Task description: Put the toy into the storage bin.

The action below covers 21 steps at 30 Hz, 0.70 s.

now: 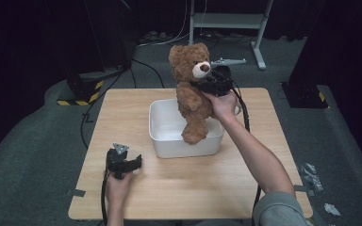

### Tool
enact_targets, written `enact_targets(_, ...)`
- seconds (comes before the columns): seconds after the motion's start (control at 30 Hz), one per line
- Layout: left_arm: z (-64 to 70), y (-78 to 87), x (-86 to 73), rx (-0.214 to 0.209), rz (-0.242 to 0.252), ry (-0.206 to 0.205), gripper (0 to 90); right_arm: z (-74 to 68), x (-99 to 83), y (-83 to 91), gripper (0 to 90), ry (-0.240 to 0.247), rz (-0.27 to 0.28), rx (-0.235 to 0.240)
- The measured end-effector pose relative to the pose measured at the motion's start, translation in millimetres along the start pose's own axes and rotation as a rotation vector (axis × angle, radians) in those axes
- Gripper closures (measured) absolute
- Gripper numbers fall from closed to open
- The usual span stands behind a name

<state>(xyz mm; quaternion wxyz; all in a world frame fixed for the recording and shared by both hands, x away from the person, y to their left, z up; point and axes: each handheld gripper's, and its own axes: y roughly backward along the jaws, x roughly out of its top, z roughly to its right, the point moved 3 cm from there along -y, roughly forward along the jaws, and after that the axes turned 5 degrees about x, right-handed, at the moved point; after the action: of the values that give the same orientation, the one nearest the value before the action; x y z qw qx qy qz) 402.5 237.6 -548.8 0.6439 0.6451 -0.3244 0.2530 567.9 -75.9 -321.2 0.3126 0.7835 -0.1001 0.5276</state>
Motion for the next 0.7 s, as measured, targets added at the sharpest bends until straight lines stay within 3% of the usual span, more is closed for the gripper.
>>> enact_targets(0.2,0.0,0.0,0.0,0.0,0.0,0.0,19.1,4.3,-3.4,-5.8,62.5,-0.011,-0.018,-0.013)
enact_targets(0.7,0.0,-0.1,0.0,0.001,0.002,0.001,19.1,5.3,-6.9,-13.9,62.3,0.017,-0.041,-0.035)
